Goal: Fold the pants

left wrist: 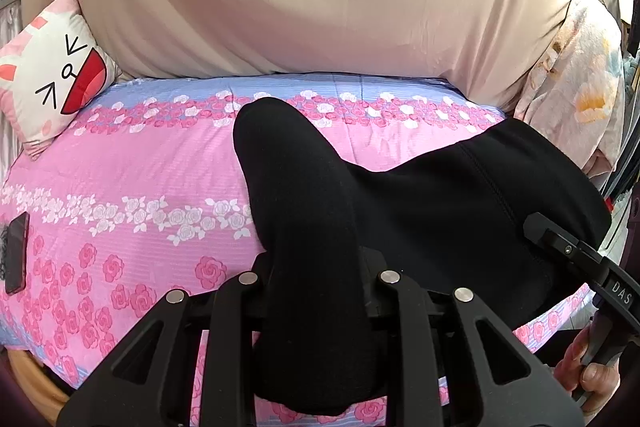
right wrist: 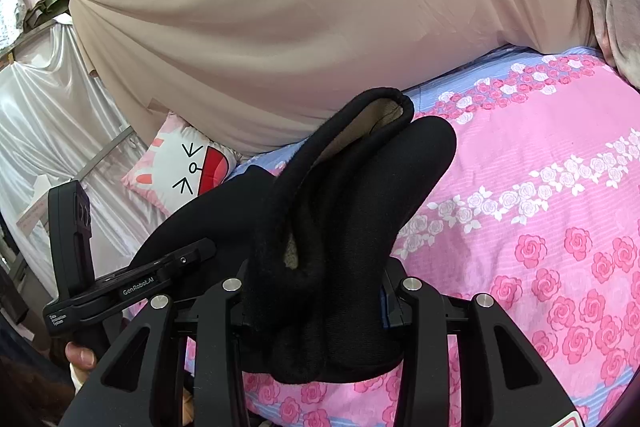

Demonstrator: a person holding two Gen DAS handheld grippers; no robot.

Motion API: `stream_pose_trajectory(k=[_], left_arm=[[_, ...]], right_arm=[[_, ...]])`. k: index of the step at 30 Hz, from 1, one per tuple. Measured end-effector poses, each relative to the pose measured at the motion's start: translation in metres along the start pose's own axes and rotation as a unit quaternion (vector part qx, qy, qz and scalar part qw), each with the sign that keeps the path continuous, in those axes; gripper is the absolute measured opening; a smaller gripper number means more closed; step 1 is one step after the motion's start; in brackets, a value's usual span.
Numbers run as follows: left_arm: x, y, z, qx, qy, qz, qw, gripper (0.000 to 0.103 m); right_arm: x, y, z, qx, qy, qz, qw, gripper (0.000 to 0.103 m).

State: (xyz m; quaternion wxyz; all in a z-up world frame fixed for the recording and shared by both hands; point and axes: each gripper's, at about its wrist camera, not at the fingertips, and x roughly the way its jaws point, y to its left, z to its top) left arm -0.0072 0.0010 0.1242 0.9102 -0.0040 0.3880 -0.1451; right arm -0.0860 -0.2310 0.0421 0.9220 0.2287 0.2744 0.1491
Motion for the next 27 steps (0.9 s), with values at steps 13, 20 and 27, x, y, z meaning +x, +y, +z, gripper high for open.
stream_pose_trajectory(k=[13,20,27], left_arm=[[-0.002,0.001,0.022,0.015,-0.023,-0.002,0.9996,0.023],[0.003,-0.001,0.044,0.023,-0.040,0.004,0.9989,0.023],[0.022,0.001,0.080,0.031,-0.055,0.007,0.9980,0.023]], right_arm=[[0.000,0.006,0.023,-0.020,-0.022,0.002,1.000,0.037],[0.010,0.011,0.046,-0.037,-0.032,0.004,0.999,0.037],[0.033,0.007,0.084,-0.050,-0.047,0.005,0.998,0.037]])
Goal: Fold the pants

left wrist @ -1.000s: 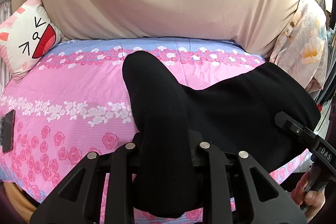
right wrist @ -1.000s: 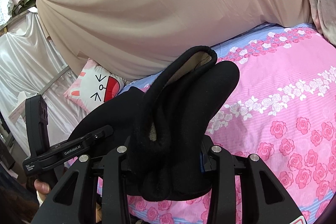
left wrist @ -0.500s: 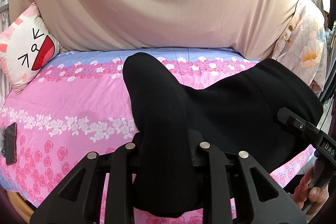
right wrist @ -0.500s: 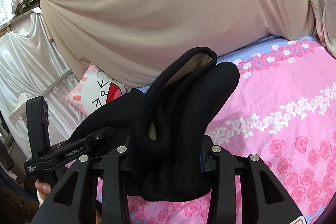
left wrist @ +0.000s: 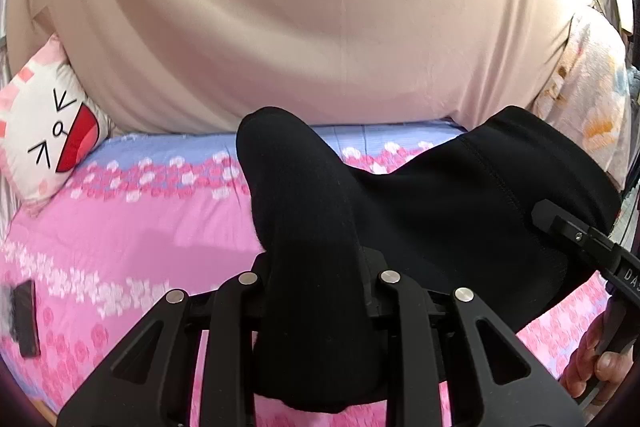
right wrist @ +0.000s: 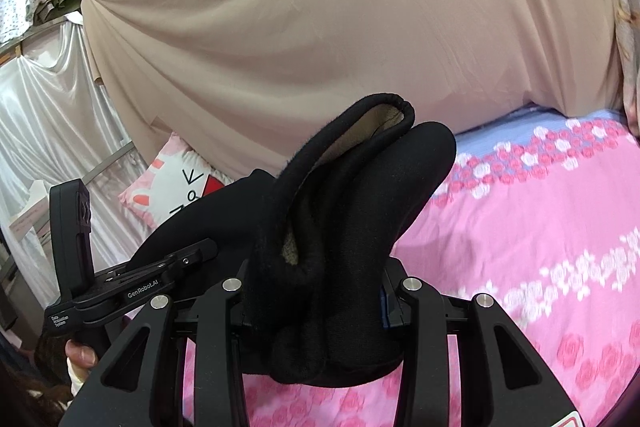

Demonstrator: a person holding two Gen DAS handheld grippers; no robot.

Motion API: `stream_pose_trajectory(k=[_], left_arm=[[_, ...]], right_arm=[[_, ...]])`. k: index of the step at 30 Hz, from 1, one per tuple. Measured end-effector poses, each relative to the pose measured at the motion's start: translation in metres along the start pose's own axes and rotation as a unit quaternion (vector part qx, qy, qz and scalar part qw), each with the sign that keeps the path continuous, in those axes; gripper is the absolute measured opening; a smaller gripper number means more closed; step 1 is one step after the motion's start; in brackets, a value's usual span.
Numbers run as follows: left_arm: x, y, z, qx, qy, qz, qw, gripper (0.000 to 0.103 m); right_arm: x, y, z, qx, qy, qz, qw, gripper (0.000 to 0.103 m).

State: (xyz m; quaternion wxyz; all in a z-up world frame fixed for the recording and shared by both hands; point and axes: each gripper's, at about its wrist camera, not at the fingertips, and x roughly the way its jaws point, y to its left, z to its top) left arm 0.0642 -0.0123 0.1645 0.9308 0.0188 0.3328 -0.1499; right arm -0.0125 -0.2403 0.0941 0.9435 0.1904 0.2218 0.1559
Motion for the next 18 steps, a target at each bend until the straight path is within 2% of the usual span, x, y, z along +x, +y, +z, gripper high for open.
stream_pose_trajectory(k=[10,18], left_arm=[[0.063,0.009,0.061,0.006,-0.044,0.006,0.9990,0.023],[0.154,0.015,0.084,0.013,-0.047,0.021,0.9986,0.023]], right_arm=[[0.072,-0.042,0.062,0.000,-0.036,0.010,0.999,0.037],[0.151,-0.097,0.073,0.021,-0.024,0.005,0.999,0.037]])
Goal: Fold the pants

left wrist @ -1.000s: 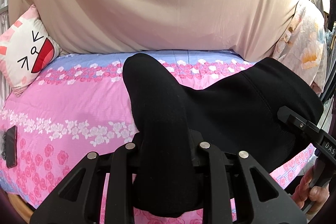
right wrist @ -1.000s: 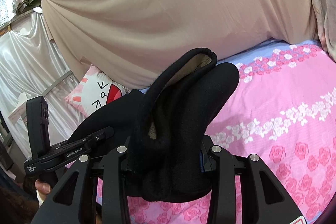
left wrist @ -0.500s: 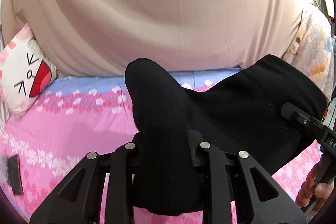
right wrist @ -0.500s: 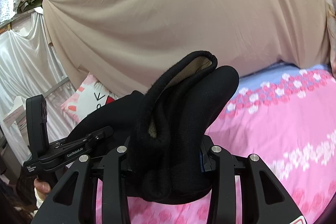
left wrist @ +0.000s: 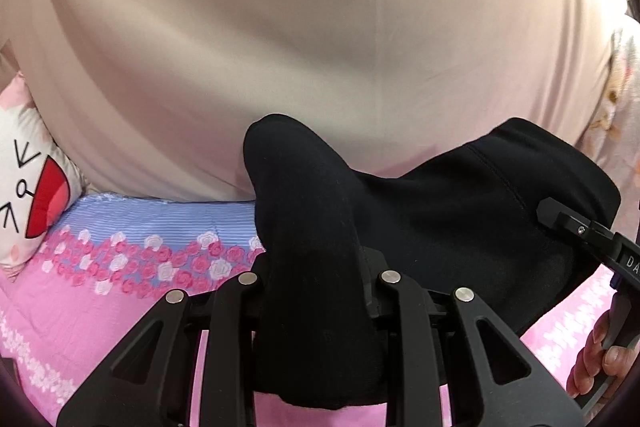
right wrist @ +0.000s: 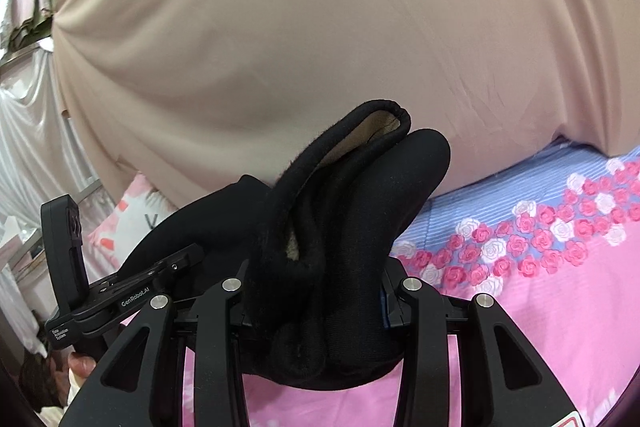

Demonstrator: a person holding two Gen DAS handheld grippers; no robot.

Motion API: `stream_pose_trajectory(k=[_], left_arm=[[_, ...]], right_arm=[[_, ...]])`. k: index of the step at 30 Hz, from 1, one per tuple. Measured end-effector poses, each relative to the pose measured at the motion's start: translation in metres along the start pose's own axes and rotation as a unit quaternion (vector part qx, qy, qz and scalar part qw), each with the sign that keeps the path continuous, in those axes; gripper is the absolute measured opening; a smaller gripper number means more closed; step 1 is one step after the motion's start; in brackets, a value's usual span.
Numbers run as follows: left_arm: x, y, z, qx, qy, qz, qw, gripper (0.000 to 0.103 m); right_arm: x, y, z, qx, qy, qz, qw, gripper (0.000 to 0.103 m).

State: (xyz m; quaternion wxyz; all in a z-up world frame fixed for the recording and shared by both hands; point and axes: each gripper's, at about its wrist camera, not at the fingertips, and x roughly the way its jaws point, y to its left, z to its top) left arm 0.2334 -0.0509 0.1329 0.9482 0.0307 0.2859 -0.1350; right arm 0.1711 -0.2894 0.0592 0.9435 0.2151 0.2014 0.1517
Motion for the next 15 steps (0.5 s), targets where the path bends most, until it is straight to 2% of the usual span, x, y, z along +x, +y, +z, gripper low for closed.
stream_pose_trajectory(k=[3,6,7,8,9,10,11,12,13,14,15], left_arm=[[0.037,0.003,-0.011,-0.006,0.014,0.003,0.9999,0.024],[0.077,0.009,-0.033,-0.008,0.046,0.003,0.9989,0.025],[0.086,0.009,-0.040,-0.007,0.060,0.004,0.9982,0.026],[0.100,0.011,-0.050,-0.005,0.083,0.010,0.9965,0.032],[0.108,0.013,-0.059,-0.002,0.097,0.025,0.9950,0.043],[0.110,0.015,-0.067,0.002,0.108,0.037,0.9935,0.047],[0.106,0.019,-0.071,0.000,0.112,0.039,0.9929,0.057],[0.097,0.025,-0.075,-0.007,0.115,0.049,0.9921,0.073],[0.084,0.034,-0.076,-0.011,0.110,0.075,0.9911,0.081],[0.071,0.038,-0.077,-0.007,0.102,0.104,0.9893,0.087],[0.051,0.042,-0.078,0.006,0.093,0.142,0.9855,0.087]], right_arm=[[0.028,-0.030,-0.010,0.026,0.019,-0.001,0.999,0.037],[0.059,-0.059,-0.032,0.044,0.068,-0.028,0.996,0.040],[0.065,-0.069,-0.038,0.057,0.084,-0.040,0.994,0.045],[0.068,-0.075,-0.042,0.064,0.093,-0.055,0.992,0.052],[0.067,-0.083,-0.046,0.075,0.100,-0.075,0.989,0.055],[0.061,-0.093,-0.050,0.098,0.113,-0.080,0.986,0.056],[0.054,-0.100,-0.052,0.117,0.118,-0.078,0.983,0.056],[0.041,-0.104,-0.053,0.128,0.111,-0.087,0.982,0.057],[0.016,-0.103,-0.052,0.122,0.087,-0.114,0.982,0.057],[-0.008,-0.094,-0.049,0.097,0.064,-0.144,0.983,0.057],[-0.026,-0.081,-0.046,0.066,0.051,-0.162,0.983,0.056]])
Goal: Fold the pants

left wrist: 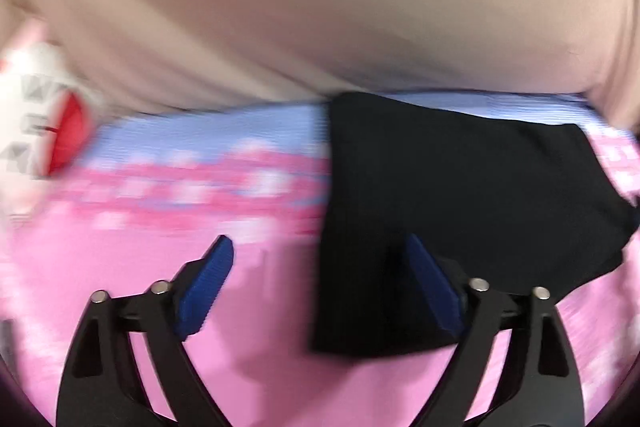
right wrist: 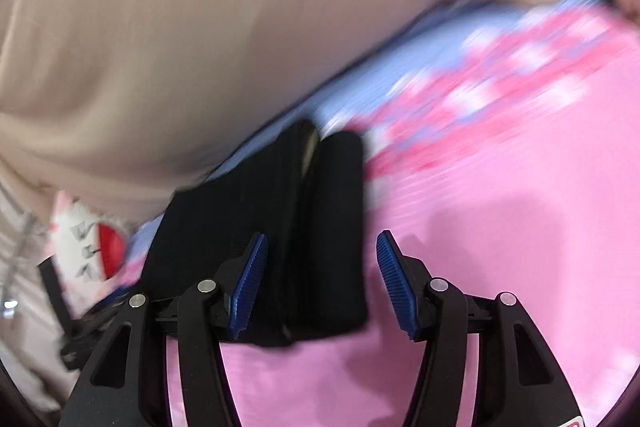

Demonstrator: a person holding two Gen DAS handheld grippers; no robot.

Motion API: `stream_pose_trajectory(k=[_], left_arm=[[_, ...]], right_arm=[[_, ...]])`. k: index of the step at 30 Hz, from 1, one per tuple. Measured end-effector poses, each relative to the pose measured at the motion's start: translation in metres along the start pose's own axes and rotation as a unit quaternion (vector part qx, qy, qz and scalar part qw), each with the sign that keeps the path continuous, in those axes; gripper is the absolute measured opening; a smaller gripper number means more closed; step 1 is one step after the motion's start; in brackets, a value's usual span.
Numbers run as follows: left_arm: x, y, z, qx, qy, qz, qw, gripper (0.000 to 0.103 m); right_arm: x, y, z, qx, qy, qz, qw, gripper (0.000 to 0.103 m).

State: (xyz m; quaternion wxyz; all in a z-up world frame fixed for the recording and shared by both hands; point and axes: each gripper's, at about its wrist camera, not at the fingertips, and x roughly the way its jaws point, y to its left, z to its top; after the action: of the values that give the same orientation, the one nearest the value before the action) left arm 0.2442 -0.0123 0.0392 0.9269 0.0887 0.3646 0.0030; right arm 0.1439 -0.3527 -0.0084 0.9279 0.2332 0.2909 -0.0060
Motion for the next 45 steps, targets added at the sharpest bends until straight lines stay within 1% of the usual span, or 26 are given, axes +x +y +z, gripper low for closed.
stream_pose_trajectory(k=[1,2,3,5,8,10,11,12,13,15,16,17,19,22,24,27,29,30,32,35,37,38,39,40,42,45], left_arm=[[-0.013,0.004,-0.002,0.010,-0.006,0.018,0.9998,0.087],[-0.032,0.008,-0.003,0.022,-0.017,0.021,0.9994,0.087],[-0.044,0.009,-0.001,0.023,-0.025,0.009,0.9994,0.087],[-0.063,0.000,0.006,0.017,-0.031,-0.028,0.9990,0.087],[-0.057,-0.036,0.013,0.024,-0.017,-0.068,0.9972,0.088],[-0.032,-0.055,0.014,0.035,0.013,-0.071,0.9968,0.088],[-0.015,-0.065,0.010,0.037,0.032,-0.058,0.9971,0.088],[-0.004,-0.069,0.005,0.038,0.043,-0.042,0.9974,0.087],[0.003,-0.070,0.000,0.040,0.050,-0.032,0.9974,0.087],[0.004,-0.069,-0.006,0.035,0.056,-0.038,0.9971,0.087],[0.001,-0.066,-0.007,0.031,0.054,-0.040,0.9973,0.087],[-0.001,-0.064,-0.006,0.029,0.052,-0.039,0.9975,0.087],[-0.002,-0.059,-0.003,0.023,0.045,-0.045,0.9977,0.087],[-0.002,-0.060,-0.002,0.025,0.042,-0.046,0.9977,0.087],[-0.001,-0.063,-0.003,0.035,0.042,-0.041,0.9976,0.087],[0.002,-0.064,-0.005,0.038,0.044,-0.039,0.9975,0.087],[0.004,-0.065,-0.006,0.034,0.049,-0.043,0.9973,0.087],[0.004,-0.065,-0.006,0.033,0.050,-0.042,0.9973,0.087],[0.006,-0.065,-0.006,0.032,0.052,-0.041,0.9973,0.087],[0.004,-0.064,-0.005,0.029,0.047,-0.044,0.9975,0.088],[0.004,-0.062,-0.005,0.028,0.042,-0.043,0.9978,0.089],[0.007,-0.062,-0.005,0.026,0.042,-0.041,0.9979,0.089],[0.009,-0.062,-0.006,0.025,0.045,-0.042,0.9978,0.089],[0.014,-0.062,-0.008,0.024,0.052,-0.037,0.9977,0.089],[0.018,-0.061,-0.009,0.017,0.059,-0.037,0.9974,0.089],[0.013,-0.055,-0.009,0.011,0.056,-0.038,0.9977,0.089]], right_arm=[[-0.015,0.010,0.000,-0.028,-0.012,-0.007,1.000,0.047],[-0.027,0.023,0.000,-0.054,-0.020,-0.008,0.998,0.025],[-0.034,0.040,0.000,-0.079,-0.025,-0.008,0.997,0.019],[-0.029,0.082,-0.002,-0.130,-0.016,0.007,0.991,0.017],[0.012,0.101,-0.010,-0.163,0.023,-0.006,0.986,0.017],[0.046,0.088,-0.016,-0.154,0.058,-0.040,0.986,0.016],[0.059,0.076,-0.019,-0.147,0.068,-0.060,0.985,0.006],[0.064,0.061,-0.022,-0.135,0.067,-0.061,0.987,0.003],[0.059,0.058,-0.021,-0.120,0.064,-0.050,0.989,0.003],[0.044,0.057,-0.012,-0.095,0.066,-0.026,0.993,0.013],[0.040,0.059,-0.009,-0.092,0.059,-0.019,0.994,0.026],[0.033,0.057,-0.005,-0.088,0.049,-0.011,0.995,0.048],[0.037,0.055,0.002,-0.077,0.056,0.000,0.995,0.057],[0.062,0.054,0.000,-0.076,0.104,-0.014,0.992,0.057],[0.075,0.054,-0.009,-0.074,0.125,-0.002,0.989,0.057],[0.074,0.065,-0.017,-0.087,0.118,-0.002,0.989,0.055],[0.072,0.073,-0.019,-0.105,0.111,0.002,0.988,0.034],[0.071,0.075,-0.017,-0.105,0.110,0.007,0.988,0.029],[0.060,0.080,-0.011,-0.111,0.090,0.017,0.990,0.026],[0.030,0.082,0.008,-0.107,0.036,0.022,0.993,0.026],[0.024,0.076,0.010,-0.112,0.020,0.001,0.994,0.026],[0.034,0.069,0.006,-0.114,0.029,-0.019,0.993,0.027],[0.059,0.058,-0.004,-0.113,0.073,-0.034,0.990,0.028],[0.075,0.049,-0.012,-0.101,0.107,-0.025,0.989,0.029],[0.062,0.043,-0.013,-0.071,0.090,0.005,0.993,0.035],[0.030,0.049,-0.008,-0.085,0.071,0.019,0.994,0.038]])
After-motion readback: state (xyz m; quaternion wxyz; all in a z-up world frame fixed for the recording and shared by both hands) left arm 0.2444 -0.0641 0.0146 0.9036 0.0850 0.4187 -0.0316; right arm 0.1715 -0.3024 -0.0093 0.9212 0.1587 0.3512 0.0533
